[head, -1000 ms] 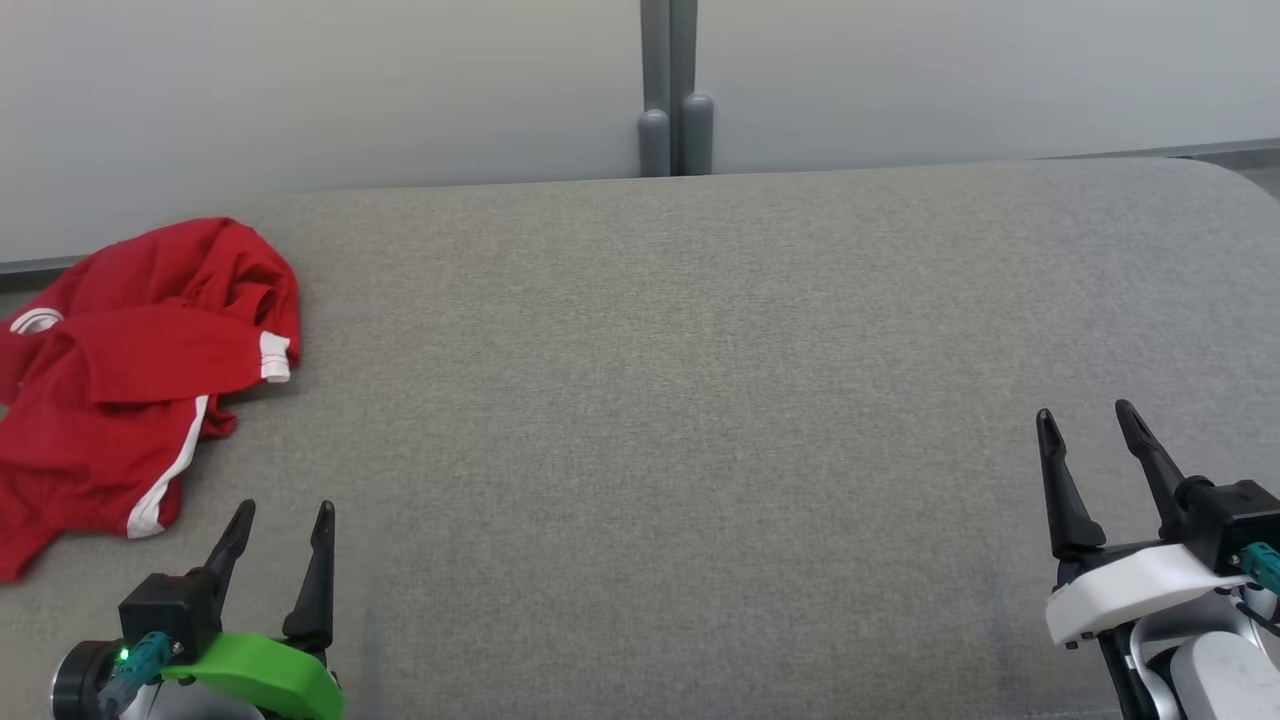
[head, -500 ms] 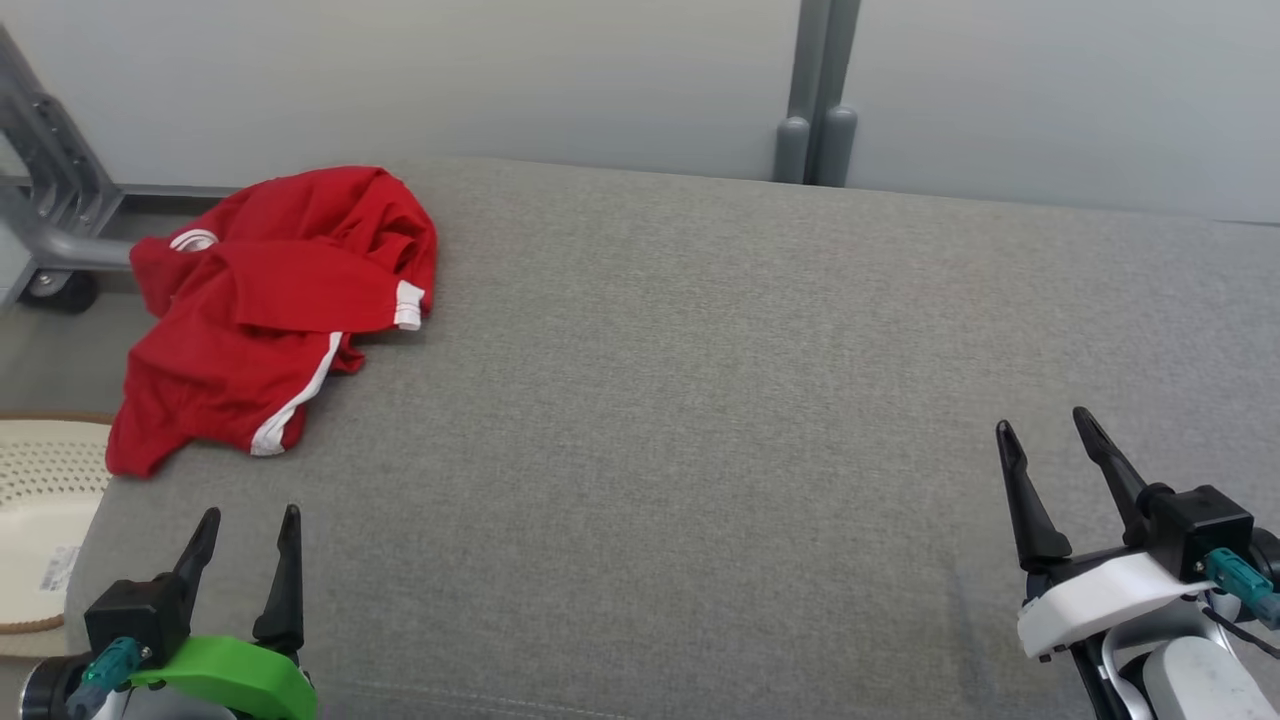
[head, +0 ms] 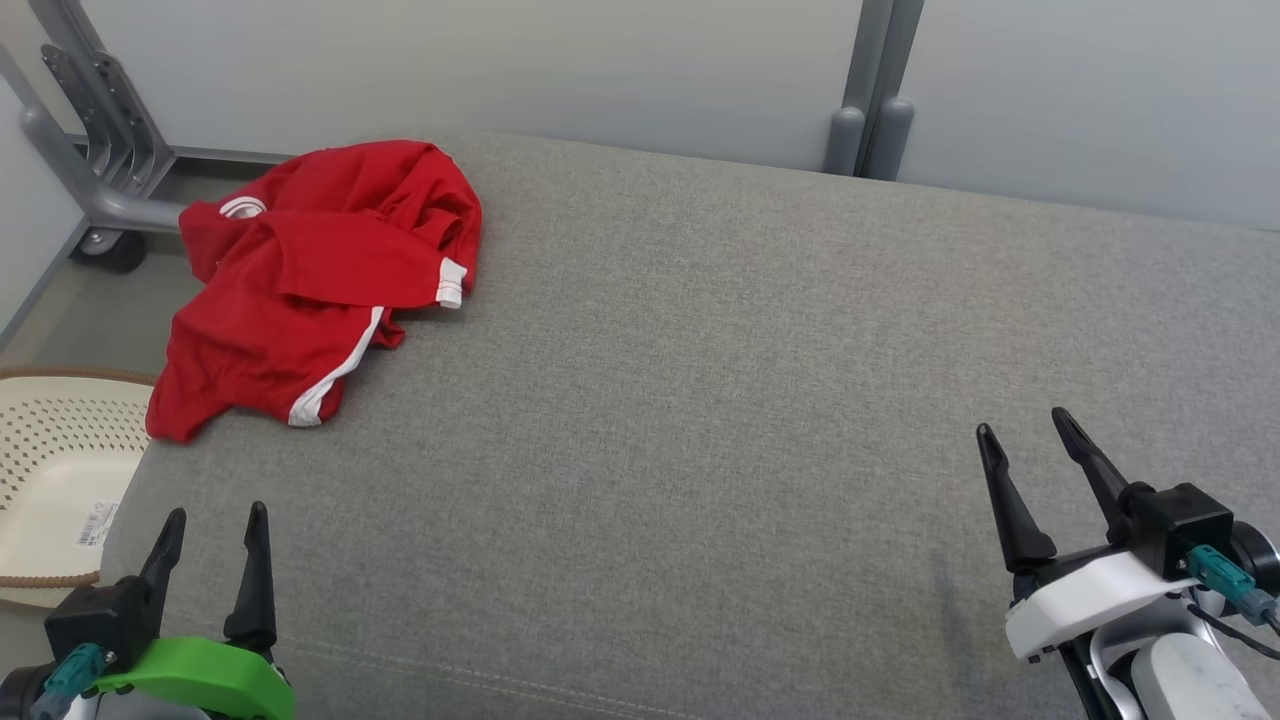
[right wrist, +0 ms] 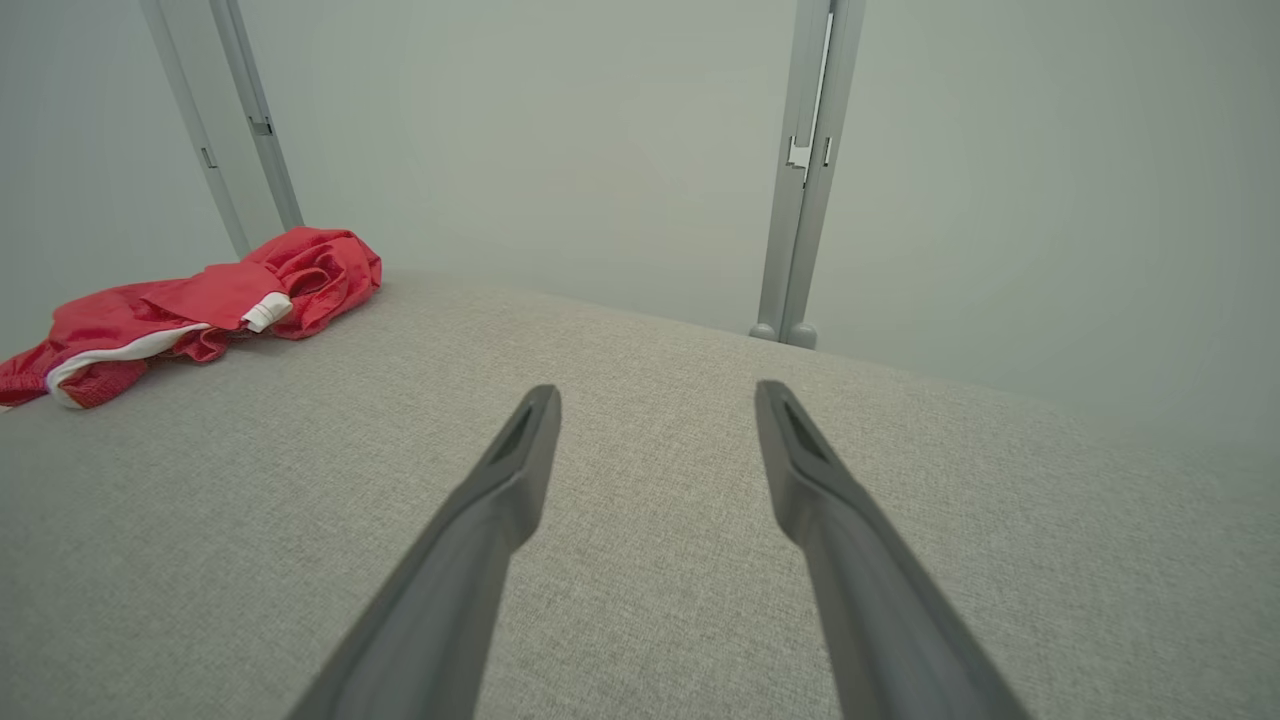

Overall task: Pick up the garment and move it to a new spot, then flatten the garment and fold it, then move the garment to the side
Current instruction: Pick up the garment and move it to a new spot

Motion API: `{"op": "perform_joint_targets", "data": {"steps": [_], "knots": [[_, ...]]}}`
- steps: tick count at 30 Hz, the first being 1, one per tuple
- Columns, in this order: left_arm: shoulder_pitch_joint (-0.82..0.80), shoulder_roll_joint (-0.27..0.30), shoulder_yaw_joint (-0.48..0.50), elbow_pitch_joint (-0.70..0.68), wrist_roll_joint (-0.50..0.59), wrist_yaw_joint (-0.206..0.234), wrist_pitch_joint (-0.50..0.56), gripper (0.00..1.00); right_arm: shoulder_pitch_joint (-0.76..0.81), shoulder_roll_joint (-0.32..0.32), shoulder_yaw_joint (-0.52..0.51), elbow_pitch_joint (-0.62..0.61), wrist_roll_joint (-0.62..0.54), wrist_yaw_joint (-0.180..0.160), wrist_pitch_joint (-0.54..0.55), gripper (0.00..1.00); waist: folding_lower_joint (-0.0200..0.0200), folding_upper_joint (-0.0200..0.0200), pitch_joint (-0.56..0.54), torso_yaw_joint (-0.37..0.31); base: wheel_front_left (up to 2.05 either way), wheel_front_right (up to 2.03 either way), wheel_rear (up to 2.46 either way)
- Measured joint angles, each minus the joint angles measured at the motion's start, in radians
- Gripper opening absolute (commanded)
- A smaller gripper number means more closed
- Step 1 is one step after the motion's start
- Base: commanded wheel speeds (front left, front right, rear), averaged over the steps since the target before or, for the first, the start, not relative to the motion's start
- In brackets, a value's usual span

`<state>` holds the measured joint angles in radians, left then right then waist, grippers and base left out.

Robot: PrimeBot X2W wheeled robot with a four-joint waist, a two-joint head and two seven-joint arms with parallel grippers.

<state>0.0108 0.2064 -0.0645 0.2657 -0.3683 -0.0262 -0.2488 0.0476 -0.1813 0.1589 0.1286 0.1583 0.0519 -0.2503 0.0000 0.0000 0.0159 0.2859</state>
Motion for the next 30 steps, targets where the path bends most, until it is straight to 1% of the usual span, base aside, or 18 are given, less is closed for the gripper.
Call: {"op": "perform_joint_targets", "data": {"steps": [3, 6, 7, 10, 11, 17, 19, 25, 27, 30], "knots": [[-0.007, -0.001, -0.008, 0.012, -0.01, -0.002, 0.003, 1.0, -0.003, -0.006, -0.008, -0.004, -0.002, 0.0, 0.0, 1.0, 0.0, 0.0, 0.016, 0.001, 0.0, 0.0, 0.0], [-0.044, 0.001, -0.011, 0.024, -0.049, -0.019, 0.067, 1.0, -0.017, -0.018, -0.008, -0.014, -0.01, 0.001, 0.0, 1.0, 0.0, 0.0, 0.038, 0.005, 0.0, 0.0, 0.0], [-0.044, 0.001, -0.011, 0.024, -0.049, -0.019, 0.067, 1.0, -0.017, -0.018, -0.008, -0.014, -0.01, 0.001, 0.0, 1.0, 0.0, 0.0, 0.038, 0.005, 0.0, 0.0, 0.0], [-0.116, 0.007, -0.004, 0.032, -0.084, -0.028, 0.143, 1.0, -0.047, -0.033, -0.005, -0.031, -0.024, 0.011, 0.0, 1.0, 0.0, 0.0, 0.068, 0.008, 0.0, 0.0, 0.0], [-0.171, 0.023, 0.001, 0.04, -0.107, -0.028, 0.203, 1.0, -0.07, -0.044, 0.001, -0.04, -0.035, 0.019, 0.0, 1.0, 0.0, 0.0, 0.091, 0.009, 0.0, 0.0, 0.0], [-0.327, 0.067, 0.04, 0.064, -0.177, -0.026, 0.392, 1.0, -0.129, -0.062, 0.021, -0.067, -0.045, 0.031, -0.002, 1.0, 0.0, 0.0, 0.167, 0.008, 0.0, 0.0, 0.0], [-0.372, 0.068, 0.058, 0.075, -0.212, -0.018, 0.45, 1.0, -0.147, -0.065, 0.026, -0.075, -0.045, 0.032, -0.002, 1.0, 0.0, 0.0, 0.194, 0.006, 0.0, 0.0, 0.0], [-0.445, 0.103, 0.063, 0.116, -0.229, 0.004, 0.593, 1.0, -0.204, -0.074, 0.045, -0.088, -0.053, 0.045, -0.002, 1.0, 0.0001, 0.0, 0.277, -0.007, 0.0, 0.0, 0.0], [-0.464, 0.11, 0.069, 0.123, -0.233, 0.02, 0.62, 1.0, -0.227, -0.078, 0.048, -0.094, -0.054, 0.045, -0.002, 1.0, 0.0001, 0.0, 0.304, -0.013, 0.0, 0.0, 0.0], [-0.505, 0.117, 0.085, 0.125, -0.247, 0.022, 0.648, 1.0, -0.266, -0.089, 0.051, -0.103, -0.054, 0.053, -0.002, 1.0, 0.0001, 0.0, 0.346, -0.024, 0.0, 0.0, 0.0]]}}
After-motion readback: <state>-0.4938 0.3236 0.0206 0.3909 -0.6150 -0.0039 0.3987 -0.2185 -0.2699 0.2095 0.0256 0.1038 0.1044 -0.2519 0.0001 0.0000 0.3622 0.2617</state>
